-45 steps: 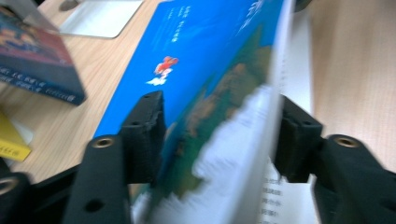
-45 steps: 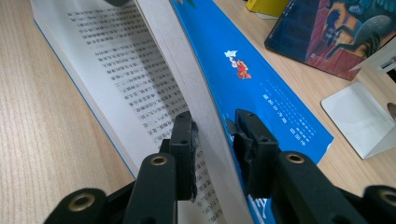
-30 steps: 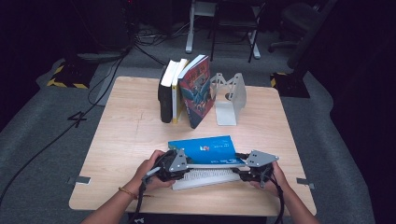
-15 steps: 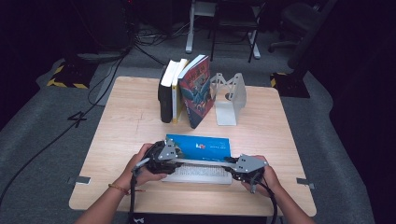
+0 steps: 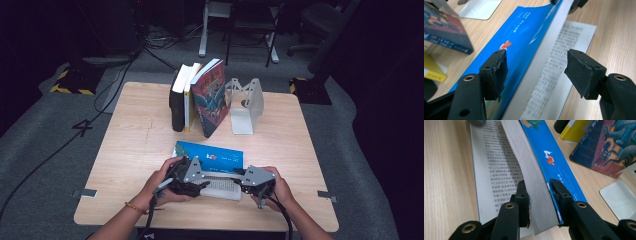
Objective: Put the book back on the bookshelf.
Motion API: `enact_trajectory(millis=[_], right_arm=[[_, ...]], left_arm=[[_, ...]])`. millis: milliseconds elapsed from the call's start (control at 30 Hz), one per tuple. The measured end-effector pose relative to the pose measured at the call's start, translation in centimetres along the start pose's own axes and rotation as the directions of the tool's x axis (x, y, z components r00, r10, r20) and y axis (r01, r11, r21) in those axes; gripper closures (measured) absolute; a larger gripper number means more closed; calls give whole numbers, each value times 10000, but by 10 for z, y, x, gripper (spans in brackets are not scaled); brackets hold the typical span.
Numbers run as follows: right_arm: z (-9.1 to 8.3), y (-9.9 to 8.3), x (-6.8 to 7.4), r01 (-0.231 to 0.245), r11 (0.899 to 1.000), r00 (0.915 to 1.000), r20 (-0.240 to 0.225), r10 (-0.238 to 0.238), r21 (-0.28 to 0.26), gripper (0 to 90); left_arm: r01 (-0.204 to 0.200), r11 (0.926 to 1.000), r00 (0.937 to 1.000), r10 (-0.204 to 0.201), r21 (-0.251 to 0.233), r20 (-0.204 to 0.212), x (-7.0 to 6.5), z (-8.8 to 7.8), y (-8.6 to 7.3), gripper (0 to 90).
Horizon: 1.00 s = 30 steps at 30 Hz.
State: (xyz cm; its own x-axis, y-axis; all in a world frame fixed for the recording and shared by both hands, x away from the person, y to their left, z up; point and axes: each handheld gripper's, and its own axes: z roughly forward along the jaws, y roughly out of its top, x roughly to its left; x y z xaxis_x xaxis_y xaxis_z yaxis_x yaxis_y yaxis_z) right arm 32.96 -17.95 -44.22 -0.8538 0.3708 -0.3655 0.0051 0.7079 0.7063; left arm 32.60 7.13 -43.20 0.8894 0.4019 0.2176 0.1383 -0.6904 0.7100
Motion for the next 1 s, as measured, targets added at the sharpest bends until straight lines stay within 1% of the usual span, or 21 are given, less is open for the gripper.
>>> enact_trajectory(millis=[67, 100, 200, 267, 367, 400, 433, 467, 533, 567, 633, 667, 733, 767, 800, 833, 867, 900, 933, 967, 1000], right_arm=[[4, 6, 3, 105, 9999, 9999, -59, -105, 36, 713], [4, 6, 3, 105, 9999, 9999, -59, -105, 36, 713], [8, 10, 7, 258, 9996, 9996, -109, -257, 125, 719], [9, 11, 8, 282, 9995, 9995, -113, -281, 137, 720], [11, 11, 9, 282, 9994, 9995, -125, -280, 199, 721], [12, 12, 10, 322, 9993, 9994, -98, -321, 193, 721], [12, 12, 10, 346, 9992, 9994, -81, -344, 214, 721], [12, 12, 10, 356, 9991, 9993, -80, -355, 230, 721], [12, 12, 11, 341, 9991, 9994, -88, -339, 236, 720], [13, 12, 11, 322, 9992, 9994, -93, -320, 243, 719], [13, 12, 11, 291, 9993, 9996, -74, -289, 235, 717], [14, 12, 11, 283, 9993, 9996, -66, -282, 240, 714], [14, 12, 12, 283, 9992, 9995, -120, -280, 273, 705], [15, 12, 12, 303, 9992, 9994, -161, -299, 267, 696], [15, 12, 12, 303, 9992, 9994, -161, -299, 267, 696], [15, 12, 12, 258, 9993, 9995, -176, -254, 254, 687], [15, 11, 11, 122, 9999, 9997, -234, -119, 111, 664], [15, 9, 8, -33, 9999, 9990, -447, 28, -105, 604], [15, 9, 8, -33, 9999, 9990, -447, 28, -105, 604], [15, 4, 3, -41, 10000, 9992, -387, 43, 72, 554], [14, 0, 0, -72, 10000, 9996, -269, 71, -22, 557]], left_arm=[[-45, 9999, 10000, 45, 121, -54, -2, 8, 2, 321], [-45, 9999, 10000, 45, 121, -54, -2, 8, 2, 320], [214, 9994, 9998, -216, 263, 49, -3, 20, 0, 314], [166, 9994, 9997, -161, 302, -195, -5, 24, -1, 310], [221, 9996, 9987, -214, 159, -460, -7, 27, 0, 326], [215, 9997, 9979, -205, 144, -611, -8, 28, 0, 325], [219, 9997, 9947, -208, 107, -1004, -10, 30, -1, 335], [219, 9997, 9947, -208, 107, -1004, -10, 30, -1, 361], [255, 9996, 9923, -241, 106, -1212, -10, 30, -1, 376], [239, 9996, 9917, -220, 136, -1270, -8, 30, -1, 414], [210, 9997, 9935, -191, 159, -1121, -7, 30, -1, 467], [172, 9997, 9953, -155, 168, -959, -7, 30, -1, 515], [1, 9994, 9972, 24, 338, -749, -8, 30, -1, 573], [-41, 9995, 9978, 62, 309, -665, -7, 31, -2, 601], [-41, 9995, 9978, 62, 309, -665, -7, 31, -2, 612], [-50, 9994, 9986, 67, 328, -523, -6, 31, -3, 612], [-102, 9993, 9988, 119, 365, -465, -6, 30, -3, 627], [-277, 9984, 9986, 299, 490, -431, -7, 30, -4, 653], [-277, 9984, 9986, 299, 490, -431, -7, 30, -4, 665], [-364, 9985, 9982, 383, 414, -458, -6, 29, -4, 679], [-441, 9982, 9983, 456, 403, -362, -5, 28, -5, 687]])
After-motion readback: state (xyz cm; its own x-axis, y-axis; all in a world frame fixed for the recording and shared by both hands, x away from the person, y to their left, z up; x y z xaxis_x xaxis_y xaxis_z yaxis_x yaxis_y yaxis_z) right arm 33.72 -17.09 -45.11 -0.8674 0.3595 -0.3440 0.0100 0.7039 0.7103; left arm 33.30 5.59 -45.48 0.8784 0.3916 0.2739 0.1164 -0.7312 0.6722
